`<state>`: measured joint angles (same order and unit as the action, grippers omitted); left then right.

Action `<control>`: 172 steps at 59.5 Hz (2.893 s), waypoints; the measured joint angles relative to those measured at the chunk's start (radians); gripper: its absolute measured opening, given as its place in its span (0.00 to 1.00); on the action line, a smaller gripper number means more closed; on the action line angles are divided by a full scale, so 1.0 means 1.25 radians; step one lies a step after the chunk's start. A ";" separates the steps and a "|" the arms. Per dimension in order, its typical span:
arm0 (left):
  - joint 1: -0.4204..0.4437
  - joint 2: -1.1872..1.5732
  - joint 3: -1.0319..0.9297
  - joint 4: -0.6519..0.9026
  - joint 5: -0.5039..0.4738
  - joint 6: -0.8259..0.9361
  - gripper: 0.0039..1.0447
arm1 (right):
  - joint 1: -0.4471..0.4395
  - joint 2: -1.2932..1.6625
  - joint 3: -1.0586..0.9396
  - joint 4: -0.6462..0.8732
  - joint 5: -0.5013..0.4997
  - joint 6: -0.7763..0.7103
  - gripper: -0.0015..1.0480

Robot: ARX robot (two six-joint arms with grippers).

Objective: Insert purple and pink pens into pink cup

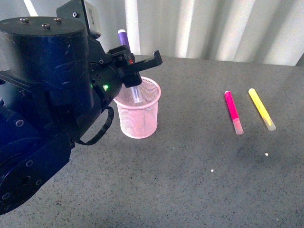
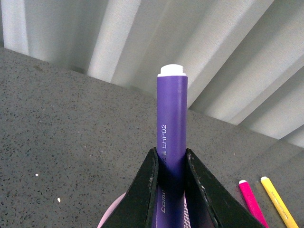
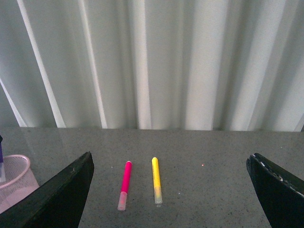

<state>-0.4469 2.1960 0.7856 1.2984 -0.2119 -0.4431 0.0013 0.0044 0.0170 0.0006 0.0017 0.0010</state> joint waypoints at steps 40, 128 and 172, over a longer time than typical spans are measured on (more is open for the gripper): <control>0.081 -0.363 0.083 -0.661 0.158 0.280 0.94 | 0.000 0.000 0.000 0.000 0.000 0.000 0.93; 0.356 -1.143 -0.611 -0.453 0.169 0.353 0.03 | 0.000 0.000 0.000 0.000 0.000 0.000 0.93; 0.356 -1.532 -0.612 -0.811 0.169 0.353 0.03 | 0.000 0.000 0.000 0.000 0.000 0.000 0.93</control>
<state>-0.0021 0.2810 0.0208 0.2844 -0.0002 -0.0021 0.0017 0.0044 0.0170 0.0006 0.0017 0.0010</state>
